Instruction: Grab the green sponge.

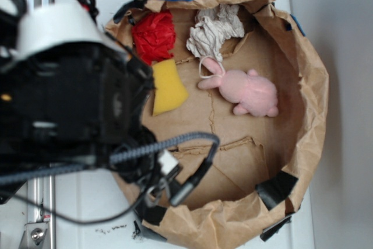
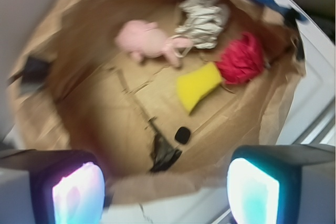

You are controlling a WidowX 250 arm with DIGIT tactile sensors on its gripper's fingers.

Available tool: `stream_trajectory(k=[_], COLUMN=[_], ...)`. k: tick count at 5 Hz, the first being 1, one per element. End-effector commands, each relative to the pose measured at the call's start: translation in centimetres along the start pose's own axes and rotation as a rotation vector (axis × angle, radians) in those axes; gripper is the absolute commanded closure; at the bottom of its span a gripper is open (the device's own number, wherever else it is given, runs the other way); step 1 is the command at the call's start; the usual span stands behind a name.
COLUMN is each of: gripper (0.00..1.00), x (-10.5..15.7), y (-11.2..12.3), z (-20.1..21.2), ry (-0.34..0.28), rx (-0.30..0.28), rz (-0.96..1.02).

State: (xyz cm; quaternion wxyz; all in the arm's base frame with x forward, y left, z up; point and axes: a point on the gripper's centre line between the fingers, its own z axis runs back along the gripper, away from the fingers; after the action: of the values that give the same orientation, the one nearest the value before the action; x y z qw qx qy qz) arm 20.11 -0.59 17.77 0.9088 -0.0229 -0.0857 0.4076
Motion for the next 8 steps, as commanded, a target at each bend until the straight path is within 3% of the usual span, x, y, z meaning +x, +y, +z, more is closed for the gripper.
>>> stream_trajectory(k=[1,4,6,8], gripper=[0.00,0.00,0.00,0.00], x=[4.0,3.9,4.1,4.1], y=[1.6,3.3,3.5,3.5], z=[-4.2,-7.4,-8.8,-8.8], ry=[0.020,0.082,0.119,0.119], rx=[0.009,0.055,0.022,0.022], rz=[0.166,0.138,0.019,0.019])
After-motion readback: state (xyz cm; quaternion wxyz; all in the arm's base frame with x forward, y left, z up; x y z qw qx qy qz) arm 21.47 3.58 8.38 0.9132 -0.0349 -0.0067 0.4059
